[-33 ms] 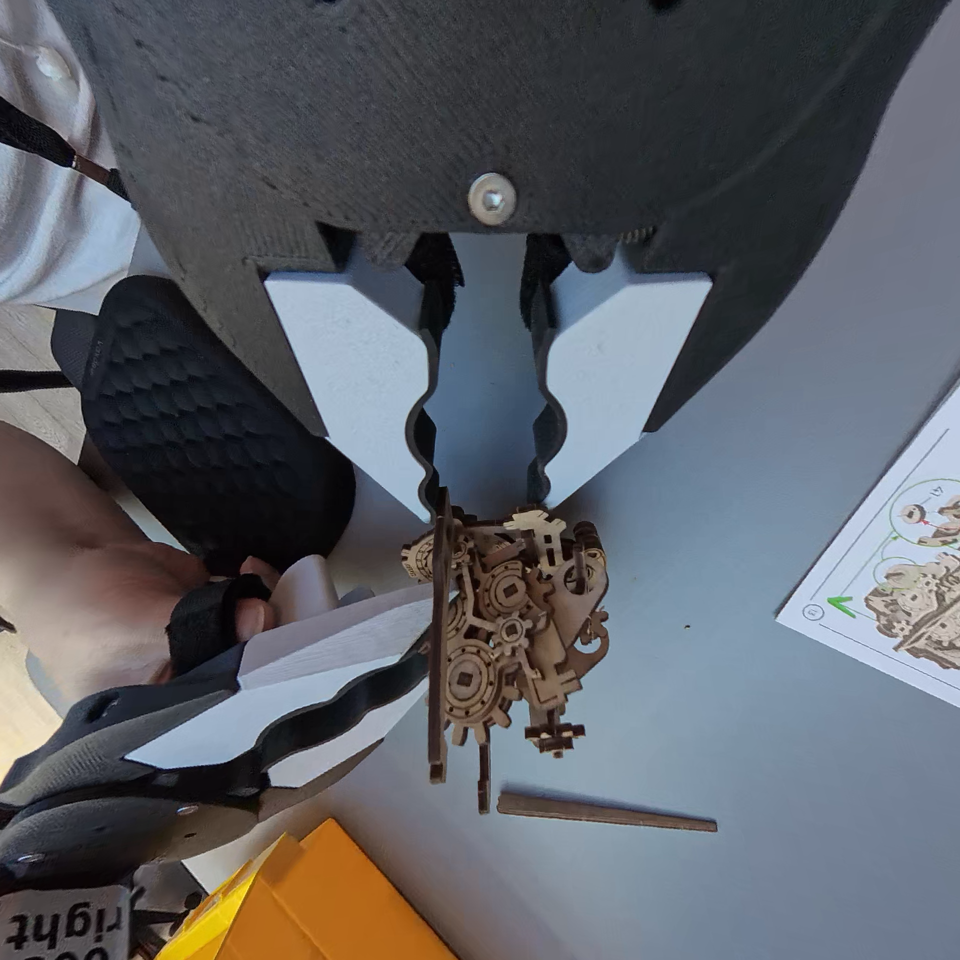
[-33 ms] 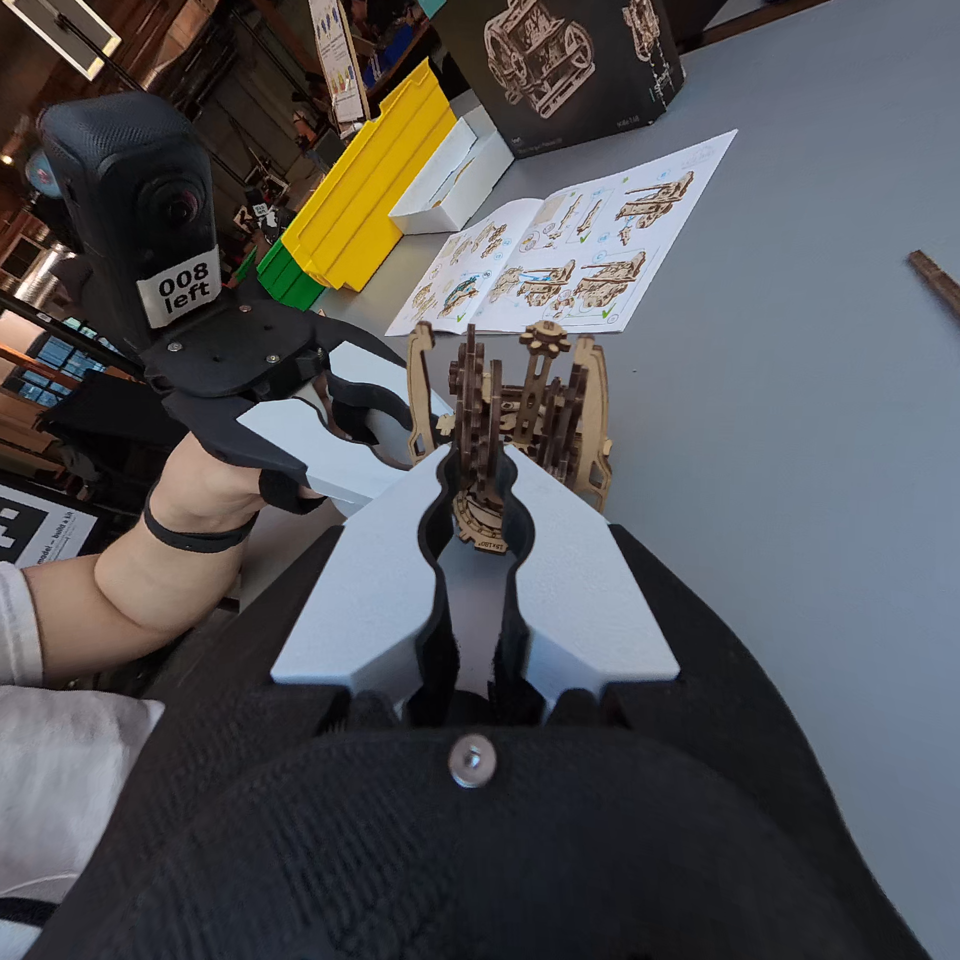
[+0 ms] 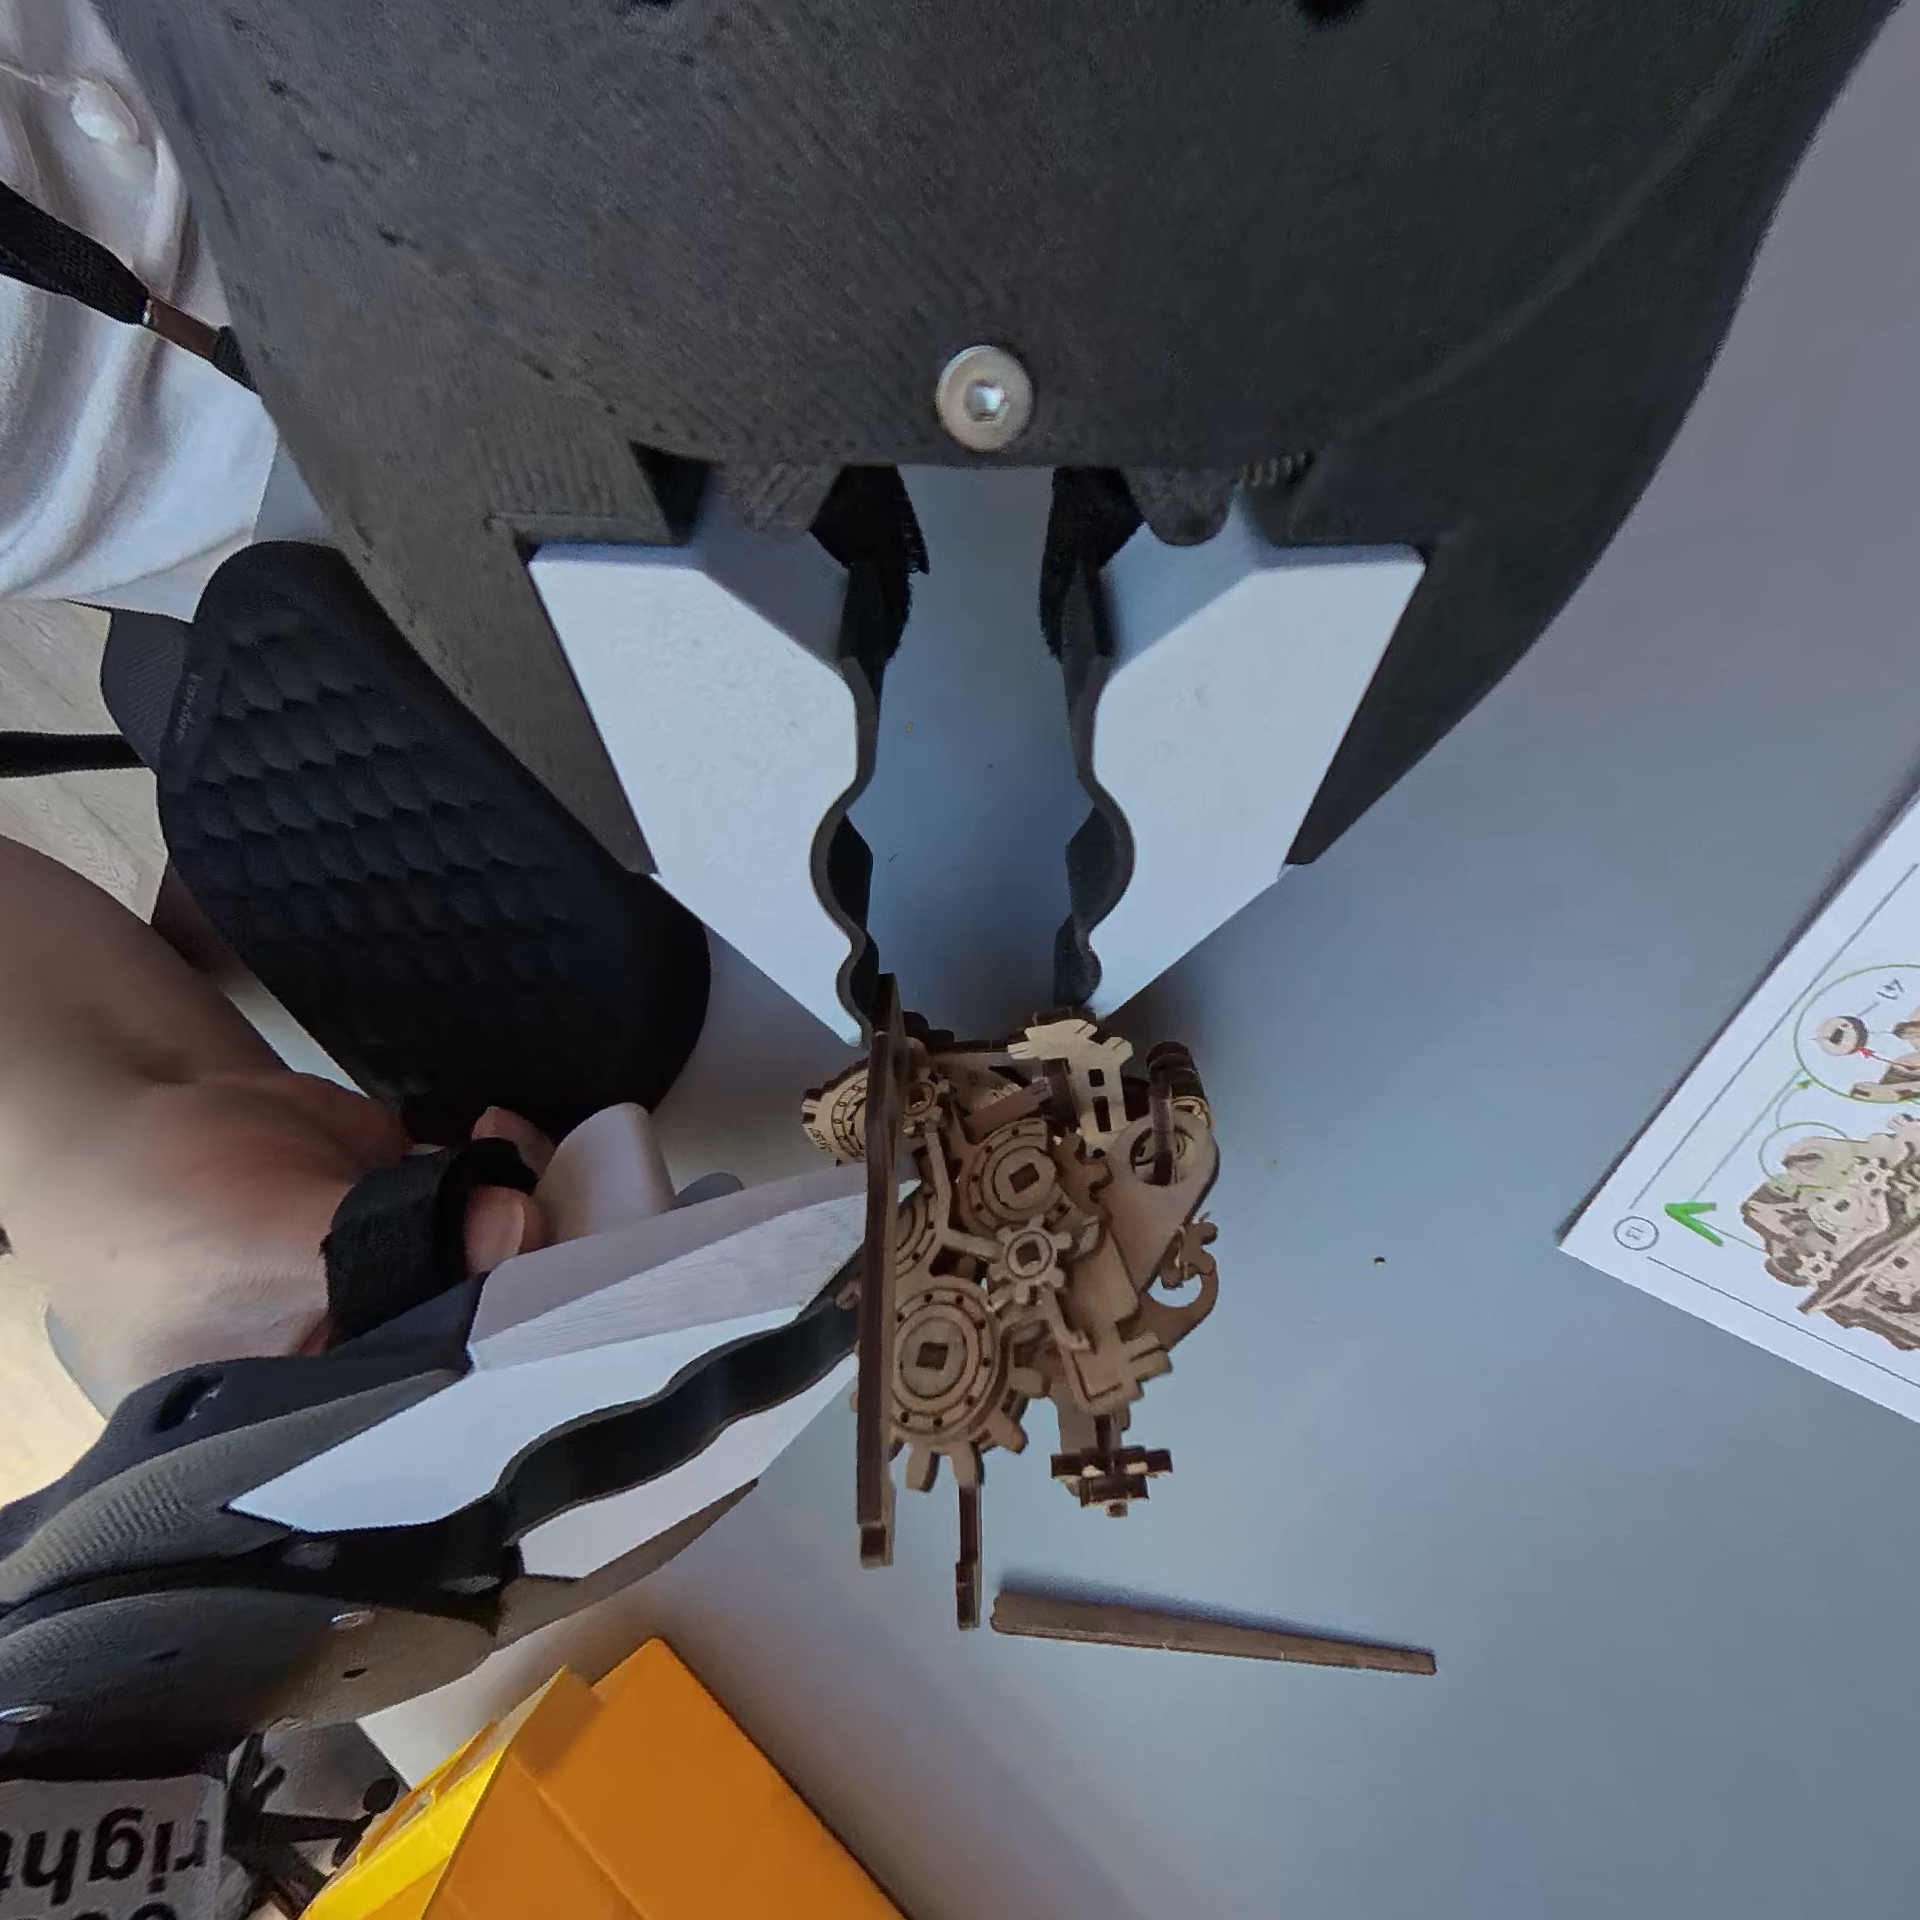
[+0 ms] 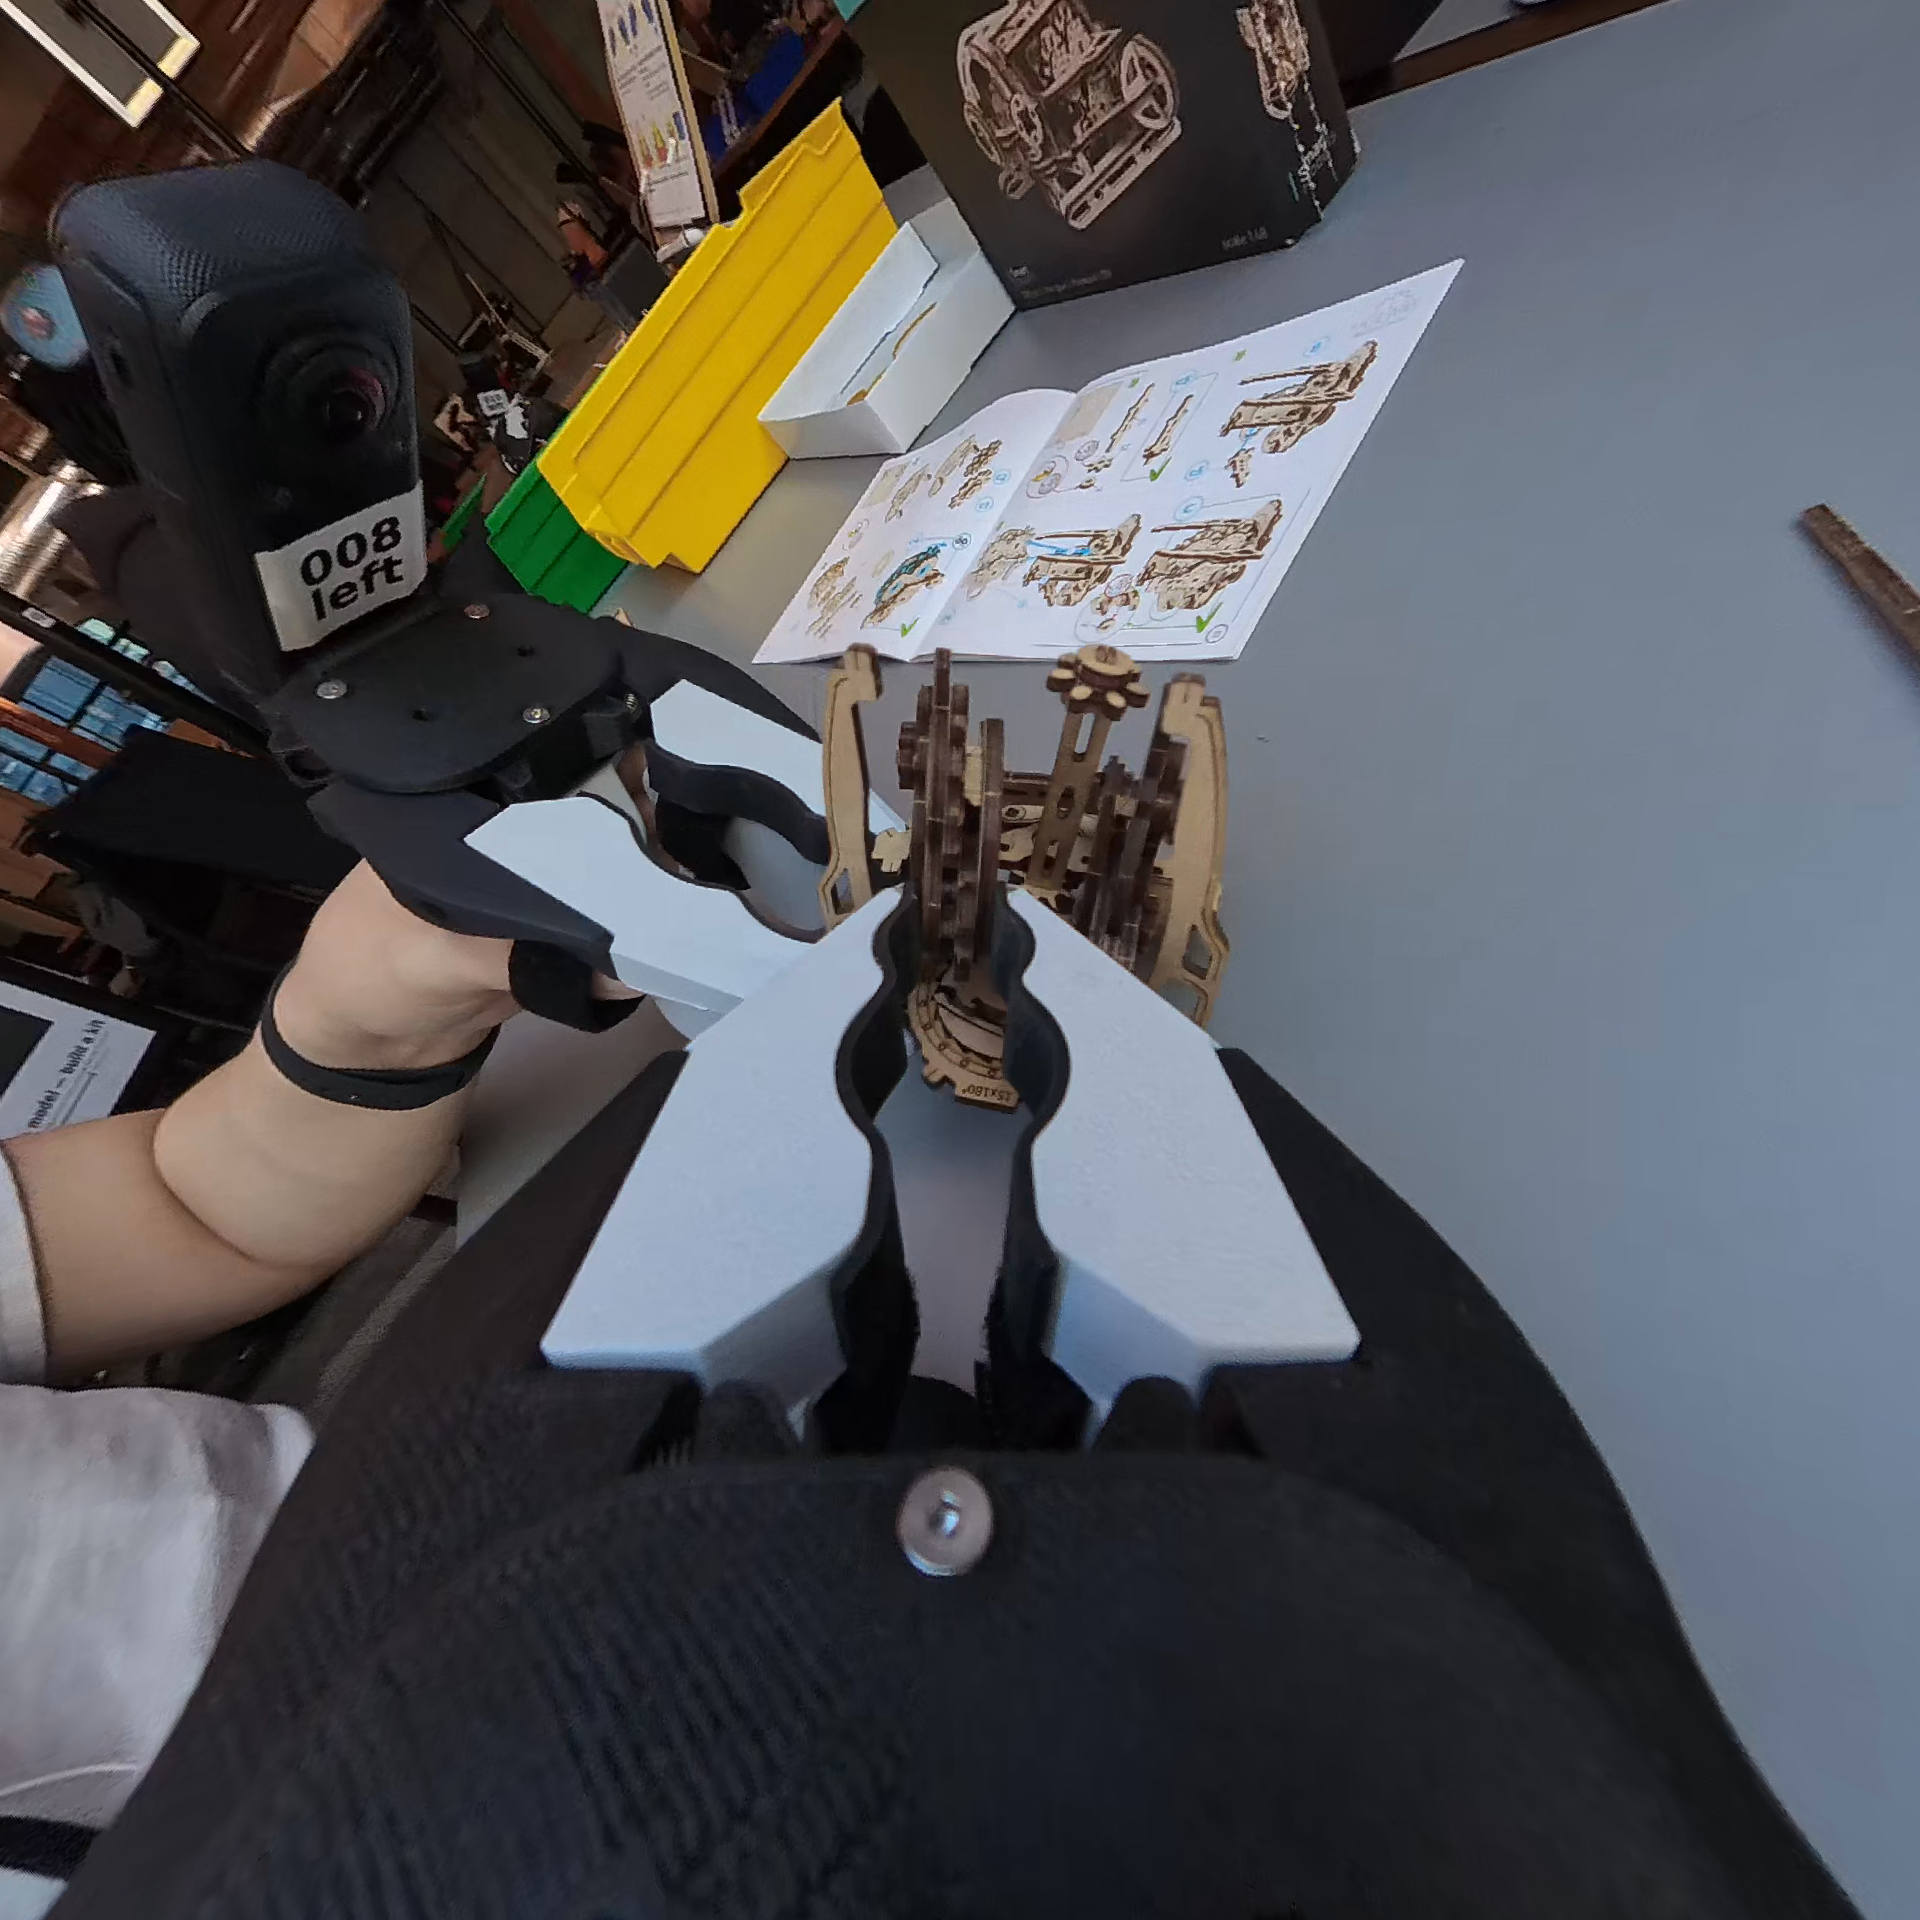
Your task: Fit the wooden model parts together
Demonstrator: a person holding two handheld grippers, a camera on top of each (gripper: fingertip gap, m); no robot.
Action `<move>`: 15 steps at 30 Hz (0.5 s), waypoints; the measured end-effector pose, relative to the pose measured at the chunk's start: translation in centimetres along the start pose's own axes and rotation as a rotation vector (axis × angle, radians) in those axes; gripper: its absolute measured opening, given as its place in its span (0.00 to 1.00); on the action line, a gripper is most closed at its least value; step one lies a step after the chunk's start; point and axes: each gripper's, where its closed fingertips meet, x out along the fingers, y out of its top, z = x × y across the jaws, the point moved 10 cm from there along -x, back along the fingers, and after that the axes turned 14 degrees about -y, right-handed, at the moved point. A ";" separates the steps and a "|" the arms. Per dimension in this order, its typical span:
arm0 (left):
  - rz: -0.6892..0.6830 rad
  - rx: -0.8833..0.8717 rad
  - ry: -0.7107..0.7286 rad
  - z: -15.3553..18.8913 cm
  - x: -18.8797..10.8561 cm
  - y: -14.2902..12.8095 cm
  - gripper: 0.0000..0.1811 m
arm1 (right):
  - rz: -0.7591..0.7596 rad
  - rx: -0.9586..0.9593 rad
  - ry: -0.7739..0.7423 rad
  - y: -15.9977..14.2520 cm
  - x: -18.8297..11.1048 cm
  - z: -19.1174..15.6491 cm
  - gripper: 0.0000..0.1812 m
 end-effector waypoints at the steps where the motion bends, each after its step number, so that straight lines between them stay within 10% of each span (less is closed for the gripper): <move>1: 0.001 -0.007 0.000 0.0 0.2 -0.1 0.18 | 0.004 -0.011 -0.024 -0.1 0.0 -0.2 0.06; 15: 0.086 -0.188 -0.168 -1.2 0.0 -1.5 0.18 | -0.158 -0.056 -0.044 0.5 0.6 -0.6 0.06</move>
